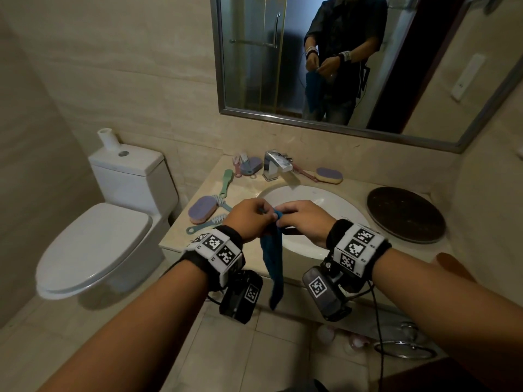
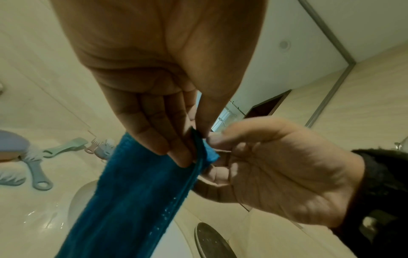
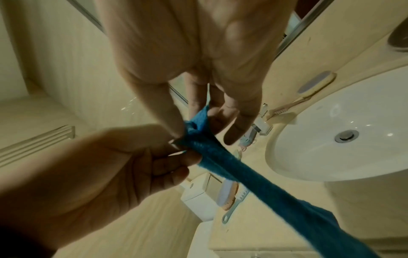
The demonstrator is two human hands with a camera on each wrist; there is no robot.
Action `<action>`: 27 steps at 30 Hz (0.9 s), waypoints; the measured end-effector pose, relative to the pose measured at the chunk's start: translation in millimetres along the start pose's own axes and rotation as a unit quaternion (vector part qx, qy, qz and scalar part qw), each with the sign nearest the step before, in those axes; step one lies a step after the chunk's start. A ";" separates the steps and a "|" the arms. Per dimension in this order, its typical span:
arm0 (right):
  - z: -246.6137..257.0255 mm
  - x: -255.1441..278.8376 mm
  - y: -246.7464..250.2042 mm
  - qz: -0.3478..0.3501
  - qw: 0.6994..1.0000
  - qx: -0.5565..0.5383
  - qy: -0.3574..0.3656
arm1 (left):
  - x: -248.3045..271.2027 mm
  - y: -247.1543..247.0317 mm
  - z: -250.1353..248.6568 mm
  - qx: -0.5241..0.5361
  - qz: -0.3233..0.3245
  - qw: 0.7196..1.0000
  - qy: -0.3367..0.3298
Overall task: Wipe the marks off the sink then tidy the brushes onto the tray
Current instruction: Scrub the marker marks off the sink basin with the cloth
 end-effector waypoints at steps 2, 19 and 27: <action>1.9 1.1 -1.0 0.001 1.000 0.012 0.014 | 0.1 0.1 -1.8 0.009 0.014 1.000 0.005; 19.3 1.9 31.0 0.030 0.992 0.088 0.083 | -11.3 -4.1 35.1 -0.056 0.064 0.992 0.096; 4.4 1.4 43.2 -0.031 0.997 0.068 -0.001 | -4.8 4.2 22.3 0.005 0.050 0.998 0.034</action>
Point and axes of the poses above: each hand's wrist, its own x-axis away from the middle knuckle, its own y-axis out of the back of the hand, z = x × y, the point moved 4 cm from there along -x, towards the middle knuckle, and after that the axes turned 15 degrees about y, right-handed, at the moved point
